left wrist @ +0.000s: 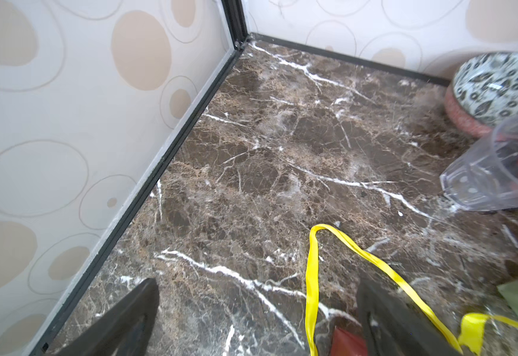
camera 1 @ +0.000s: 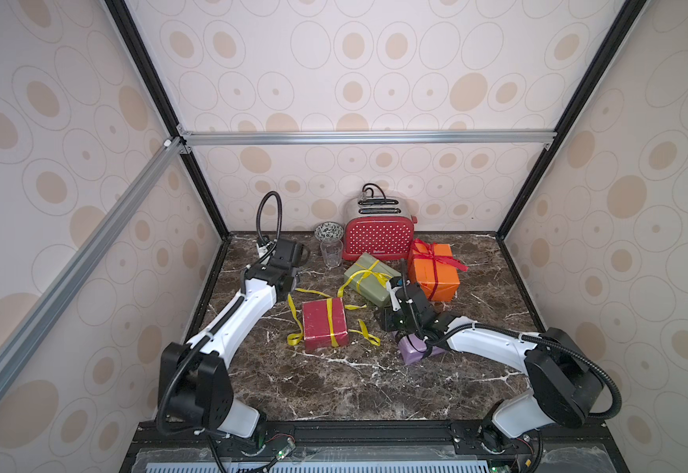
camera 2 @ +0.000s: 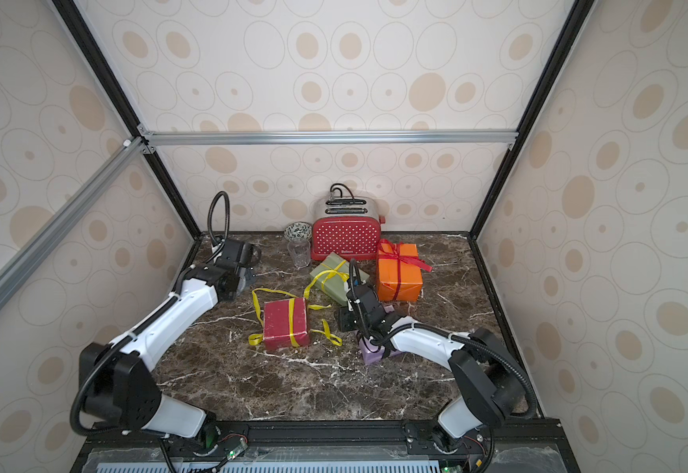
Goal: Untie the ribbon bows on the gift boxes
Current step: Untie the ribbon from the gift box, then pull the ribbon from the gift box.
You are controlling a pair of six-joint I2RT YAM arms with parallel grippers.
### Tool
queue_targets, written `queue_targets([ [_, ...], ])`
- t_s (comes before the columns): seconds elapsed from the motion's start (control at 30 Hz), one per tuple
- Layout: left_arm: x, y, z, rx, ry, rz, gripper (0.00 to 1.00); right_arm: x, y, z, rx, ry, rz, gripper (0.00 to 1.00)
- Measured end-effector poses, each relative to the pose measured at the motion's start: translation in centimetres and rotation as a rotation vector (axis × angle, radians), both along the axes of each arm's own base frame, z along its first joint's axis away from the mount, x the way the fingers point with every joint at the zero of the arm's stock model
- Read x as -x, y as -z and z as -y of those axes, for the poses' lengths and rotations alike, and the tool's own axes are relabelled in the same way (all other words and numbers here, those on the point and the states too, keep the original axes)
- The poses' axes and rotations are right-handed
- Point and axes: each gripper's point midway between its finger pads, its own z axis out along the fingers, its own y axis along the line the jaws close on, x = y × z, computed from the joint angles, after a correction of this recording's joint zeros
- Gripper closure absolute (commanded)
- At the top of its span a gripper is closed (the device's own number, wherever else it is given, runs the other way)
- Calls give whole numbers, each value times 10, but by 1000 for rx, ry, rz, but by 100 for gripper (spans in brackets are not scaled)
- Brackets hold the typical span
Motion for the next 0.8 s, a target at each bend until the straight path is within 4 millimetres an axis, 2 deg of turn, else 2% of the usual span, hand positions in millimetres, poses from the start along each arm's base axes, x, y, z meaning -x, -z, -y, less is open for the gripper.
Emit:
queue_targets([
  [0.13, 30, -11, 6, 94, 58, 50, 1, 0, -4, 6, 4, 19, 22, 53],
  [0.23, 48, -10, 25, 171, 149, 65, 1, 0, -12, 13, 0, 44, 58, 53],
  [0.3, 58, -6, 53, 208, 249, 53, 2, 0, -18, 18, -4, 62, 84, 53],
  [0.4, 71, 8, 109, 248, 424, -12, 4, 1, -27, 27, -12, 90, 125, 53],
  [0.5, 83, 36, 156, 241, 539, -119, 9, 0, -32, 34, -14, 120, 159, 53],
  [0.6, 89, 67, 183, 210, 579, -234, 14, -2, -35, 38, -12, 142, 180, 53],
  [0.7, 85, 85, 190, 181, 556, -295, 17, -3, -36, 39, -11, 149, 187, 53],
  [0.8, 75, 88, 190, 146, 516, -297, 22, -3, -36, 39, -11, 149, 188, 53],
])
